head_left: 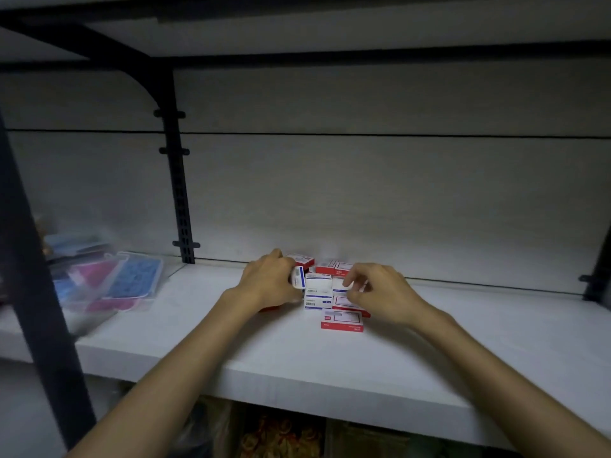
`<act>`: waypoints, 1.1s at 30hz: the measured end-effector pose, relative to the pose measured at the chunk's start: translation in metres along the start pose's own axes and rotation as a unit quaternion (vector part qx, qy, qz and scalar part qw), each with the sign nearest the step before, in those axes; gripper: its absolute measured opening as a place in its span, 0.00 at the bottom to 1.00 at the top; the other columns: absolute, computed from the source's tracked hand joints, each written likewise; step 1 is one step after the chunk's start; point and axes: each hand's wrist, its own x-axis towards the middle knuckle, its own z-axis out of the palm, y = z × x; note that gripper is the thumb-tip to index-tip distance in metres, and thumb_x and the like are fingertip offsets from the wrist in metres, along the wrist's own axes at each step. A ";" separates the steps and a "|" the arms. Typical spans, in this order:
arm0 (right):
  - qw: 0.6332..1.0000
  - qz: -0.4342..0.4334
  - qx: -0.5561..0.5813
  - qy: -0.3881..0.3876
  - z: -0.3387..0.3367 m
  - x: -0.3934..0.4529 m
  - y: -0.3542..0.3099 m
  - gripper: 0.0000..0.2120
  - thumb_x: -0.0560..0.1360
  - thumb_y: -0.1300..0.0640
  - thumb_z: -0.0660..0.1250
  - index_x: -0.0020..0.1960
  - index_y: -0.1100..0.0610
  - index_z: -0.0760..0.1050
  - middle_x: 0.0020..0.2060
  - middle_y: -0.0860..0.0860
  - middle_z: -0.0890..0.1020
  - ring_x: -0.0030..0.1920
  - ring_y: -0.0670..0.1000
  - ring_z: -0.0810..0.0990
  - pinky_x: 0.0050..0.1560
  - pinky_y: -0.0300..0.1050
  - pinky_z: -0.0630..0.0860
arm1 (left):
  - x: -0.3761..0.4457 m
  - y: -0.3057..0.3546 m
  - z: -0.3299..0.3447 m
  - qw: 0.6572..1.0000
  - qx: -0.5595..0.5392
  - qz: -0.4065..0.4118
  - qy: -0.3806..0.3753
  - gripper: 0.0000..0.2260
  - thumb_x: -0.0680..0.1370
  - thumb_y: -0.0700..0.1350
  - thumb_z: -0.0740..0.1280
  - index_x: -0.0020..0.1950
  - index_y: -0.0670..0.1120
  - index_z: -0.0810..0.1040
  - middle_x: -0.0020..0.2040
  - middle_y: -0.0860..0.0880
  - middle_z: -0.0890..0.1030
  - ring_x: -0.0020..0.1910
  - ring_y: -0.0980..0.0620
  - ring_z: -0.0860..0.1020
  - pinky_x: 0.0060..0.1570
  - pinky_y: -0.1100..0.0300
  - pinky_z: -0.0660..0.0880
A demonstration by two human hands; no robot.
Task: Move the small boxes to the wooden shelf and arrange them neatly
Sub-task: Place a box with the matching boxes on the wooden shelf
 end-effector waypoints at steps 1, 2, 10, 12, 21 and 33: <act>1.000 0.006 0.007 -0.001 0.002 0.001 -0.002 0.06 0.73 0.55 0.69 0.50 0.48 0.78 0.43 0.43 0.81 0.44 0.45 0.79 0.48 0.47 0.78 | 0.001 -0.001 0.002 1.000 0.002 0.008 0.001 0.24 0.70 0.65 0.71 0.60 0.53 0.77 0.49 0.50 0.72 0.48 0.48 0.76 0.47 0.53 0.73; 1.000 0.012 0.012 0.001 0.005 0.002 -0.004 0.06 0.73 0.55 0.69 0.50 0.48 0.78 0.43 0.43 0.81 0.44 0.45 0.79 0.48 0.47 0.78 | 0.002 -0.003 0.003 1.000 0.001 0.014 0.006 0.24 0.70 0.64 0.72 0.61 0.53 0.76 0.49 0.50 0.72 0.49 0.48 0.76 0.48 0.53 0.73; 0.992 0.028 0.123 -0.004 0.018 0.010 -0.010 0.07 0.74 0.60 0.68 0.51 0.51 0.81 0.42 0.49 0.84 0.42 0.46 0.80 0.44 0.40 0.75 | -0.016 -0.040 -0.007 0.893 -0.447 -0.024 -0.050 0.21 0.74 0.41 0.76 0.63 0.53 0.74 0.51 0.46 0.84 0.49 0.48 0.82 0.50 0.52 0.80; 0.991 0.031 0.128 -0.003 0.022 0.013 -0.011 0.07 0.74 0.59 0.68 0.50 0.49 0.80 0.41 0.47 0.84 0.42 0.47 0.82 0.44 0.43 0.78 | -0.028 -0.044 -0.012 0.814 -0.573 -0.044 -0.081 0.20 0.76 0.37 0.73 0.64 0.50 0.73 0.54 0.42 0.84 0.52 0.46 0.84 0.55 0.50 0.81; 0.996 0.026 0.081 0.011 0.040 0.030 -0.013 0.05 0.73 0.57 0.69 0.48 0.49 0.80 0.39 0.43 0.83 0.42 0.44 0.81 0.48 0.46 0.79 | -0.051 -0.045 -0.019 0.631 -0.763 -0.097 -0.098 0.25 0.70 0.38 0.75 0.67 0.46 0.76 0.54 0.39 0.83 0.52 0.43 0.79 0.48 0.52 0.81; 0.999 0.022 0.010 0.022 0.052 0.031 -0.010 0.20 0.70 0.42 0.76 0.57 0.51 0.81 0.51 0.47 0.76 0.49 0.45 0.76 0.41 0.35 0.67 | -0.066 -0.044 -0.014 0.868 -0.491 -0.060 0.028 0.24 0.65 0.43 0.83 0.56 0.57 0.80 0.54 0.55 0.82 0.51 0.55 0.80 0.40 0.65 0.78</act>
